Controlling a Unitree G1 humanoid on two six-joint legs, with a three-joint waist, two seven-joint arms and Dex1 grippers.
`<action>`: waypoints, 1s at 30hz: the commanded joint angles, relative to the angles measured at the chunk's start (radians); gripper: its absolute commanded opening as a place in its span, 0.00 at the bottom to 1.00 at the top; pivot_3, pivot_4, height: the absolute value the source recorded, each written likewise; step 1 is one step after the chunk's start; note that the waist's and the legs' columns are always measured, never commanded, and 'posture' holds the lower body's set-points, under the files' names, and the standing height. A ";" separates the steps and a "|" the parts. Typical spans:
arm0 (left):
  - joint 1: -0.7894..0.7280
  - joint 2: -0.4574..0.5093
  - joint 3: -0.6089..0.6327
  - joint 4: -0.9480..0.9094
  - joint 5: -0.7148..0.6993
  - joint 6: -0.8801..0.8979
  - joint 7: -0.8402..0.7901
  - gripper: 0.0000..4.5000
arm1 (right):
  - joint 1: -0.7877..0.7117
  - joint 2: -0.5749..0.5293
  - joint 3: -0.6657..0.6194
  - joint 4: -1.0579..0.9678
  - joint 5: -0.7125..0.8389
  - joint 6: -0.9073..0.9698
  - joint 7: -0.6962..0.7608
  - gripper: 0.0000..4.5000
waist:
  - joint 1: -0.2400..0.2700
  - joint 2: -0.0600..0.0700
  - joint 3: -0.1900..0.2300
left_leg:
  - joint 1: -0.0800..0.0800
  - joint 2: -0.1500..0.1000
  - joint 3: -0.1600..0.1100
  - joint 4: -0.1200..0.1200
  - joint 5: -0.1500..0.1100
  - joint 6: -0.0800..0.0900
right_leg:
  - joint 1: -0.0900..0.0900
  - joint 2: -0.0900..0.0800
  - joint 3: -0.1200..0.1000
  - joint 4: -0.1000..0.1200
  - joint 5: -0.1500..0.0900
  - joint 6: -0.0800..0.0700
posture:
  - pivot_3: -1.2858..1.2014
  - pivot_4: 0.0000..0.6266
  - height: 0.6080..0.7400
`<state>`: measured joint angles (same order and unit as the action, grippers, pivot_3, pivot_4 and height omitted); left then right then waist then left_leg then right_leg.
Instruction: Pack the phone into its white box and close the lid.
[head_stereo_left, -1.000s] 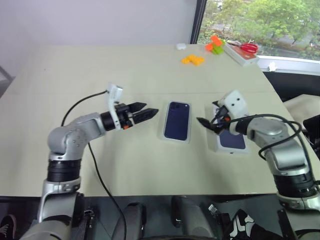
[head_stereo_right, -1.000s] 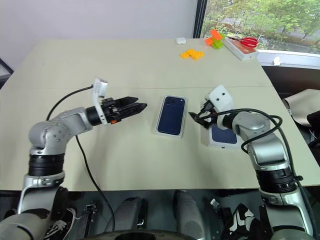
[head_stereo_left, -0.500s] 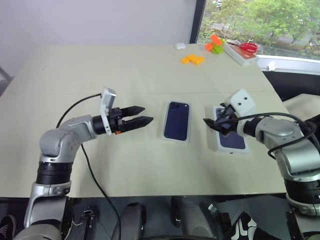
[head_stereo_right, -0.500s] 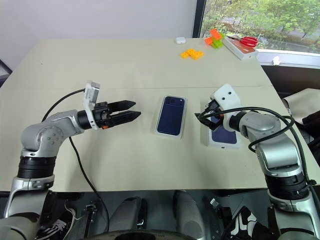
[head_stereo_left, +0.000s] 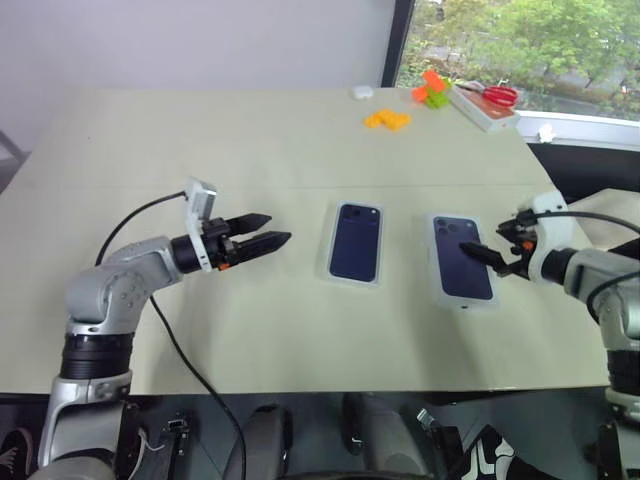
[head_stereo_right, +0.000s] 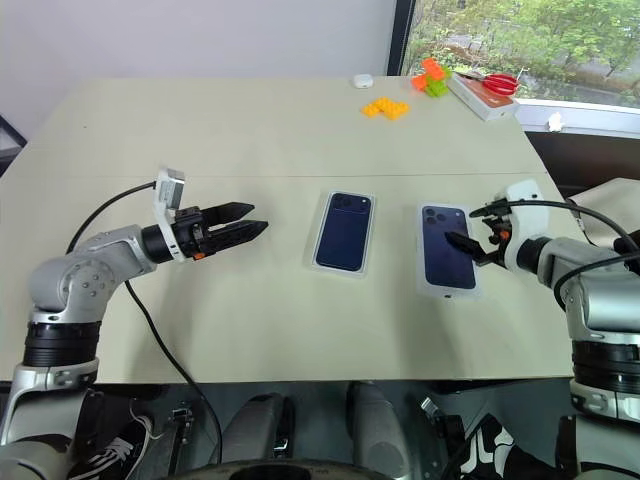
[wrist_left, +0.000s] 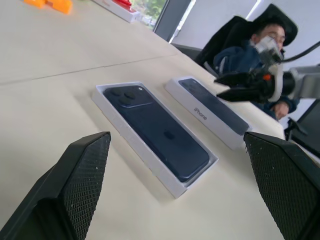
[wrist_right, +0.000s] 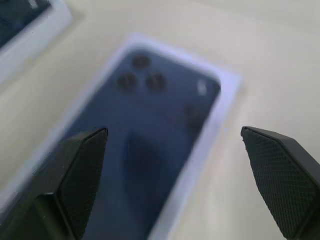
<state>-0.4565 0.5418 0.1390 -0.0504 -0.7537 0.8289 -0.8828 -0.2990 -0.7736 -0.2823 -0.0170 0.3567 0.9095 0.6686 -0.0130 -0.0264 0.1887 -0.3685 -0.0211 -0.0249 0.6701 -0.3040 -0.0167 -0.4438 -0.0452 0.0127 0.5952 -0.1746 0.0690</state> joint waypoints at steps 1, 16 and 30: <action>-0.005 0.013 0.014 -0.010 0.000 -0.016 -0.010 1.00 | 0.108 -0.069 0.079 -0.064 -0.107 -0.184 0.024 0.99 | 0.001 0.001 -0.001 | 0.001 0.000 0.000 0.000 0.000 0.000 | 0.000 0.000 0.000 0.000 0.000 0.000 | 0.52 0.24 1.00; -0.159 -0.035 0.042 0.222 0.051 -0.160 -0.041 1.00 | 0.115 0.164 -0.082 -0.152 0.007 -0.312 -0.136 0.99 | 0.002 -0.001 0.000 | 0.011 0.000 0.002 -0.002 0.000 0.001 | 0.009 0.001 0.003 0.000 -0.001 0.002 | 0.52 0.24 1.00; -0.145 -0.082 0.041 0.248 0.078 -0.243 -0.046 1.00 | 0.118 0.177 -0.023 -0.174 -0.001 -0.339 -0.166 0.99 | 0.000 -0.001 0.000 | 0.013 0.001 0.005 -0.002 -0.001 0.002 | 0.009 0.001 0.005 0.000 -0.002 0.003 | 0.52 0.24 1.00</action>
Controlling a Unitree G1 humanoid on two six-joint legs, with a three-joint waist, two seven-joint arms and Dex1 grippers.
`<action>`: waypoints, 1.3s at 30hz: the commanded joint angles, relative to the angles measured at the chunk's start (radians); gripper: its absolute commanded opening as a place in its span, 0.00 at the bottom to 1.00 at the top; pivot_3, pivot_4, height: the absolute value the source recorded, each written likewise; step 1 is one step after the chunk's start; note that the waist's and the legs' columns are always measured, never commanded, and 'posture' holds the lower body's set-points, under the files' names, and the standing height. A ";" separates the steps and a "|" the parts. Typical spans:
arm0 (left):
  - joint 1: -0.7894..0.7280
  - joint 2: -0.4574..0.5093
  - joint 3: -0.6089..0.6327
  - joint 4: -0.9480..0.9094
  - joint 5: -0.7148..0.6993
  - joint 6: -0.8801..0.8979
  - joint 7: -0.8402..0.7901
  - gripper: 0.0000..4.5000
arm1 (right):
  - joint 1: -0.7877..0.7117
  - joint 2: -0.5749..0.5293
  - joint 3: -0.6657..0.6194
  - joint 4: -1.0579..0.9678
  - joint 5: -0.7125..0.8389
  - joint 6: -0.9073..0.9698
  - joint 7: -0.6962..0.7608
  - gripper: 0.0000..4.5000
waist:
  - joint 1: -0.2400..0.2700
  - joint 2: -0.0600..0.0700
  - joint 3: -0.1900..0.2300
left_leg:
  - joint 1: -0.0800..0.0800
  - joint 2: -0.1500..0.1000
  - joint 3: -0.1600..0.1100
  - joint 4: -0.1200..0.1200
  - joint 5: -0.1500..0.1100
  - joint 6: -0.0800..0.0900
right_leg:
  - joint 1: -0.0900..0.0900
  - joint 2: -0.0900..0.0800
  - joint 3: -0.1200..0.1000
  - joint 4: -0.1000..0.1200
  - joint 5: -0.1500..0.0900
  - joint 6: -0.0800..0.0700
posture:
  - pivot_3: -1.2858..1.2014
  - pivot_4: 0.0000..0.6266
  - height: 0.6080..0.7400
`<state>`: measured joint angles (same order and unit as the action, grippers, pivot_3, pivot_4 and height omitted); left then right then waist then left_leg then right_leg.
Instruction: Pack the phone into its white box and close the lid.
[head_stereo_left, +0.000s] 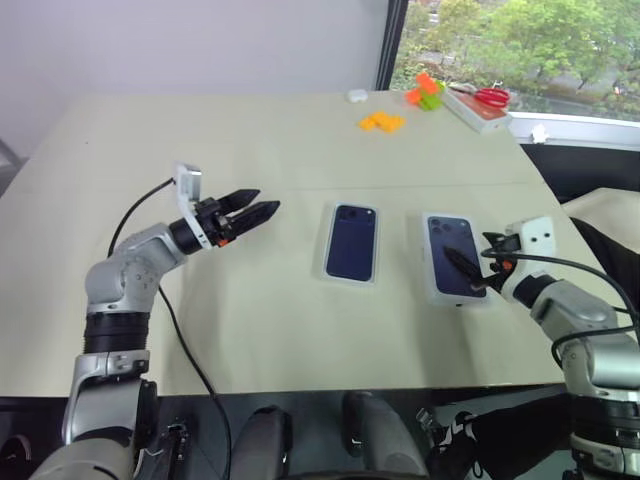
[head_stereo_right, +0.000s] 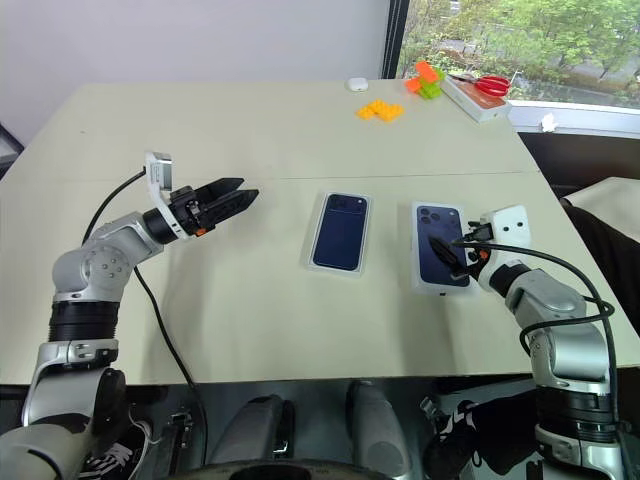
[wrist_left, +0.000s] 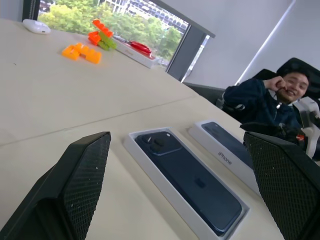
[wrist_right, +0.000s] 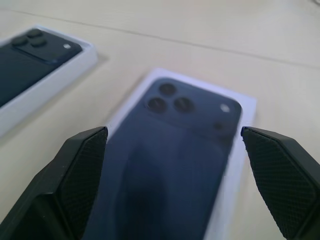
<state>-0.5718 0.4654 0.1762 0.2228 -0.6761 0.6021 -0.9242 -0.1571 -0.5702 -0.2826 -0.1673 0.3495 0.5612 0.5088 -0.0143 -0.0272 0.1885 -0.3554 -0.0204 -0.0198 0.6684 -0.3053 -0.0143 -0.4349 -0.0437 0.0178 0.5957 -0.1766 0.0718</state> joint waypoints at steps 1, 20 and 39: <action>-0.044 -0.009 0.005 -0.019 -0.005 -0.008 -0.004 1.00 | -0.033 -0.032 -0.030 -0.016 0.011 0.026 -0.009 0.99 | 0.002 0.000 0.000 | 0.000 0.000 0.000 0.000 0.000 0.000 | 0.000 0.000 0.000 0.000 0.000 0.000 | 0.52 0.24 1.00; -0.156 -0.250 -0.203 -0.049 0.127 0.029 0.151 0.02 | -0.082 -0.236 0.076 0.228 -0.244 -0.216 0.022 0.00 | -0.001 0.000 0.000 | 0.000 -0.002 0.002 0.000 -0.002 0.003 | 0.000 -0.002 0.003 -0.001 -0.001 0.002 | 0.52 0.24 1.00; -0.101 -0.229 -0.146 -0.039 0.160 0.089 0.263 0.02 | -0.042 -0.262 0.169 0.180 -0.214 -0.269 0.273 0.00 | -0.005 0.000 0.000 | 0.000 -0.002 0.002 0.001 -0.002 0.004 | 0.000 -0.002 0.003 -0.001 -0.001 0.003 | 0.52 0.24 1.00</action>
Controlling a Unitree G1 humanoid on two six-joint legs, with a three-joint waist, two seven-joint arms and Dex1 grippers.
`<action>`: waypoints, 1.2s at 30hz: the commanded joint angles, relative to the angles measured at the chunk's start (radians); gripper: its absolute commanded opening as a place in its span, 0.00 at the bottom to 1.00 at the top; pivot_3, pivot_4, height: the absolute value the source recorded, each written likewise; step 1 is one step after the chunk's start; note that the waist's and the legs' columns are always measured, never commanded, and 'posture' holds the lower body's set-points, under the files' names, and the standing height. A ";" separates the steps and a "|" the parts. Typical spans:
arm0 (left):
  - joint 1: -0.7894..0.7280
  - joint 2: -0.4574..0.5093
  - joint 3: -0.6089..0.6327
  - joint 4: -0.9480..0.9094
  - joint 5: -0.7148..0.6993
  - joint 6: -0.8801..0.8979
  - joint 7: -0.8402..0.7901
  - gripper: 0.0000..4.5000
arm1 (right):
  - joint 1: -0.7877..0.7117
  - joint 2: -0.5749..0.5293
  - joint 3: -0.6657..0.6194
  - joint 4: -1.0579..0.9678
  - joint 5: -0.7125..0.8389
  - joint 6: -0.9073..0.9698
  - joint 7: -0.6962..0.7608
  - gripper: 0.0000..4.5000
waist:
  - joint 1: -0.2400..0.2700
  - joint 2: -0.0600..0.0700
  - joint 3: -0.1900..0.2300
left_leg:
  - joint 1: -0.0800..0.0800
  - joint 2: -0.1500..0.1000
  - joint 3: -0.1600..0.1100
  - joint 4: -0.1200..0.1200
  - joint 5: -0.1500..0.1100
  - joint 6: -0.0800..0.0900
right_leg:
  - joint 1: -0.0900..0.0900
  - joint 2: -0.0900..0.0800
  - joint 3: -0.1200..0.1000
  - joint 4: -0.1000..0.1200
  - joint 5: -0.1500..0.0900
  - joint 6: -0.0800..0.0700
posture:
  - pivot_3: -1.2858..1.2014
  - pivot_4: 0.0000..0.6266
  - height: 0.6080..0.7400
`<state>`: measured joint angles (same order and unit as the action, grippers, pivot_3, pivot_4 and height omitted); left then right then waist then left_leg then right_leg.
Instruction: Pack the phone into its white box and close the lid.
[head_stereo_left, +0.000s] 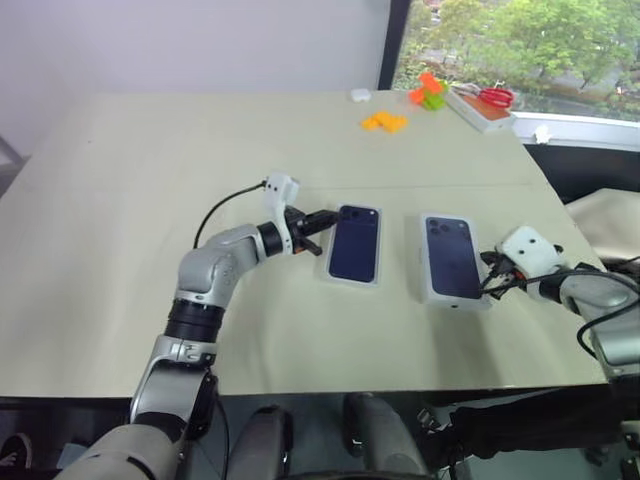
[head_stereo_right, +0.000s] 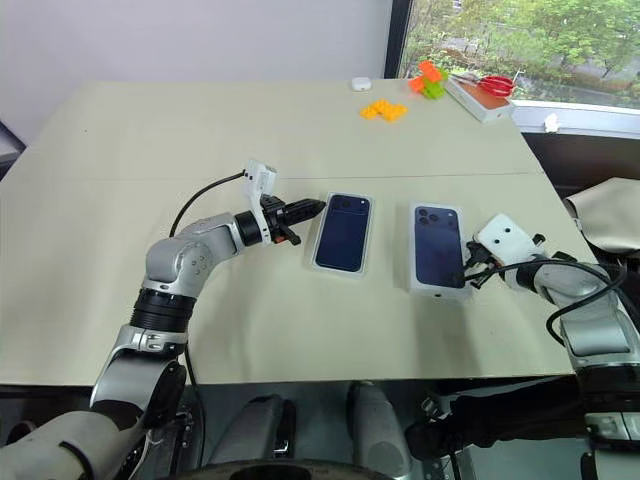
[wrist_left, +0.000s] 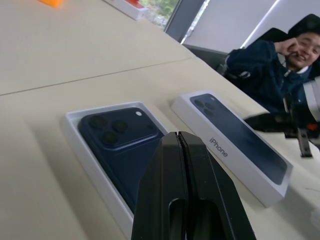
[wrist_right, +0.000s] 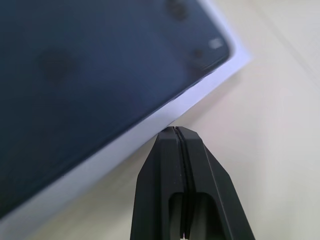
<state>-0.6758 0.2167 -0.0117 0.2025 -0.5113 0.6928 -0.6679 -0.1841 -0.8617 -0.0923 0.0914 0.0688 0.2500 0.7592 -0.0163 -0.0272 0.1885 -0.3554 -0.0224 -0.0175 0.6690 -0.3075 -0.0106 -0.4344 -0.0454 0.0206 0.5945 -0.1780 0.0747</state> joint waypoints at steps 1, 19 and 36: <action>0.005 0.023 0.050 -0.019 -0.015 0.005 0.004 0.02 | -0.019 0.042 -0.018 -0.089 0.073 0.055 0.020 0.00 | -0.003 0.000 0.000 | 0.000 0.001 0.000 0.000 0.000 0.000 | 0.000 0.001 0.000 0.000 0.000 0.000 | 0.52 0.24 1.00; 0.087 0.142 0.084 -0.032 -0.002 0.044 -0.057 0.02 | -0.100 0.109 0.051 -0.094 -0.020 0.049 -0.048 0.00 | -0.006 0.001 0.000 | 0.000 0.000 0.000 0.000 0.000 0.000 | 0.000 -0.001 0.000 0.001 0.000 0.000 | 0.52 0.24 1.00; 0.044 0.009 -0.063 0.162 0.151 -0.115 -0.072 0.02 | -0.159 0.127 0.106 -0.020 -0.067 -0.016 -0.039 0.00 | 0.010 0.001 0.000 | -0.002 0.000 0.000 0.013 -0.004 0.007 | 0.003 -0.002 -0.001 0.001 0.000 0.000 | 0.52 0.24 1.00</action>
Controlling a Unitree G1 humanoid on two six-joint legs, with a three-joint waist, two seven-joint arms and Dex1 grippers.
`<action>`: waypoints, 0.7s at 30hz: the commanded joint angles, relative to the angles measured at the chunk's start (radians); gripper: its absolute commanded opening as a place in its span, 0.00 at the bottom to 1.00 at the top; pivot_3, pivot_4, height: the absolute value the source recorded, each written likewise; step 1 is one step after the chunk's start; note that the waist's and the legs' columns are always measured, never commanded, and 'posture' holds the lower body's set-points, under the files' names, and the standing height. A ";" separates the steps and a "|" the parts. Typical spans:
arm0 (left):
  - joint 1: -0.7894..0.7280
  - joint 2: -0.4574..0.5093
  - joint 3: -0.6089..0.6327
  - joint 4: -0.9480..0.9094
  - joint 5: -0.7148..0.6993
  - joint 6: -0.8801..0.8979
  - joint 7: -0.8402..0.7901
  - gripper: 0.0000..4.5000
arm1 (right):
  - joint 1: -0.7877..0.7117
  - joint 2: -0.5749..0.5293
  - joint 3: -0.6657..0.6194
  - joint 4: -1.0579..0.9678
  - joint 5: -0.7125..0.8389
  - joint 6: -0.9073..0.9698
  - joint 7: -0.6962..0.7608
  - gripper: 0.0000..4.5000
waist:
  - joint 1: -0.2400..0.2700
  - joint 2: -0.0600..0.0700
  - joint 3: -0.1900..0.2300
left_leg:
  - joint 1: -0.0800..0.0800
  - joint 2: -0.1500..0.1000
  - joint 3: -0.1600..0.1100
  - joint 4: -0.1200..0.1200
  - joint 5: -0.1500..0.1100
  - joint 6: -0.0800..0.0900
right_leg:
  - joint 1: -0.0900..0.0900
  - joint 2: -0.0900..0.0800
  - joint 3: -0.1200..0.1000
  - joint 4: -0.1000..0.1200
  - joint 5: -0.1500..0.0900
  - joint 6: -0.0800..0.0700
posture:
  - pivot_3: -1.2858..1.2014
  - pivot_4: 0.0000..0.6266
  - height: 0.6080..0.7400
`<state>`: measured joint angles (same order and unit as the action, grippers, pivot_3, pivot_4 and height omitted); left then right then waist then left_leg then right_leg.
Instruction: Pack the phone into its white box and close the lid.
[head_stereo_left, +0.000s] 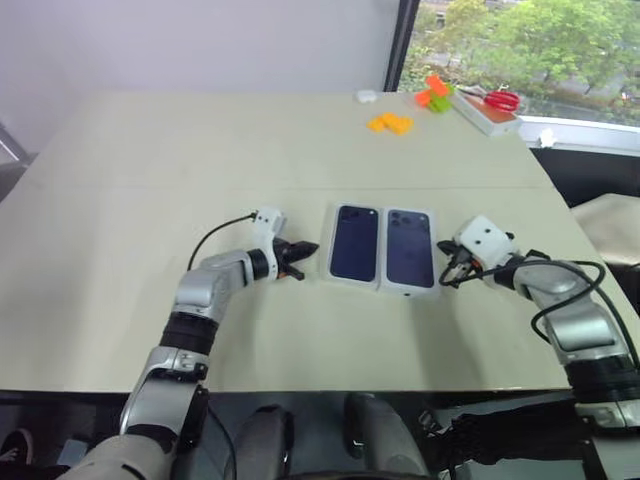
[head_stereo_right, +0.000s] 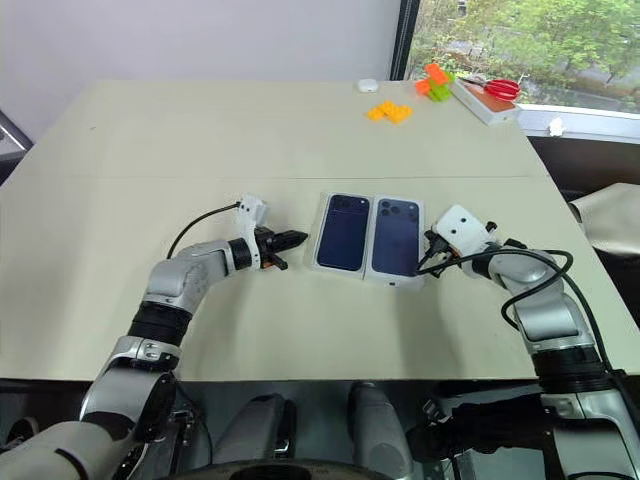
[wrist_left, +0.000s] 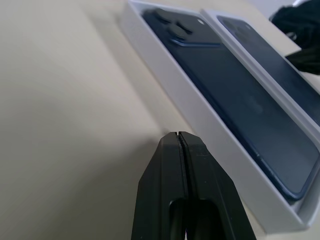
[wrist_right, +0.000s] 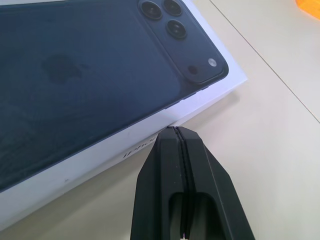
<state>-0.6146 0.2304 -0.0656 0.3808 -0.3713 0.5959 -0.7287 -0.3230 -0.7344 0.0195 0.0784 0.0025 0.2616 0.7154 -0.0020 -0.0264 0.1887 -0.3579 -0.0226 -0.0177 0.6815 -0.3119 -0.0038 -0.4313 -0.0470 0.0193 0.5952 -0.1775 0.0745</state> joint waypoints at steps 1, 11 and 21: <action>-0.015 -0.007 -0.011 -0.021 0.011 -0.017 -0.017 0.02 | -0.023 0.006 -0.007 -0.005 0.004 -0.025 0.003 0.00 | -0.007 0.000 0.000 | 0.000 0.000 -0.001 0.000 0.000 0.000 | 0.000 0.000 0.000 0.000 0.000 0.000 | 0.52 0.24 1.00; -0.012 -0.004 -0.010 -0.036 0.020 -0.022 -0.052 0.02 | -0.080 0.042 -0.051 -0.046 0.093 0.066 0.023 0.00 | -0.012 0.000 0.000 | 0.000 0.000 0.000 0.000 0.000 0.000 | 0.000 0.000 0.000 0.001 0.000 0.000 | 0.52 0.24 1.00; -0.022 -0.040 -0.016 -0.050 0.021 -0.013 -0.054 0.02 | -0.097 0.031 -0.062 -0.208 0.191 0.203 0.095 0.00 | -0.010 0.000 0.000 | 0.000 0.000 -0.001 0.000 0.000 0.000 | 0.000 0.000 0.000 0.000 0.000 0.000 | 0.52 0.24 1.00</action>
<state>-0.6130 0.2152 -0.0647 0.3733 -0.3371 0.5981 -0.7637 -0.4019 -0.7065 -0.0547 -0.0578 0.1458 0.4425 0.7727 -0.0122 -0.0261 0.1889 -0.3578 -0.0225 -0.0184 0.6819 -0.3120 -0.0036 -0.4313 -0.0473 0.0191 0.5956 -0.1775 0.0746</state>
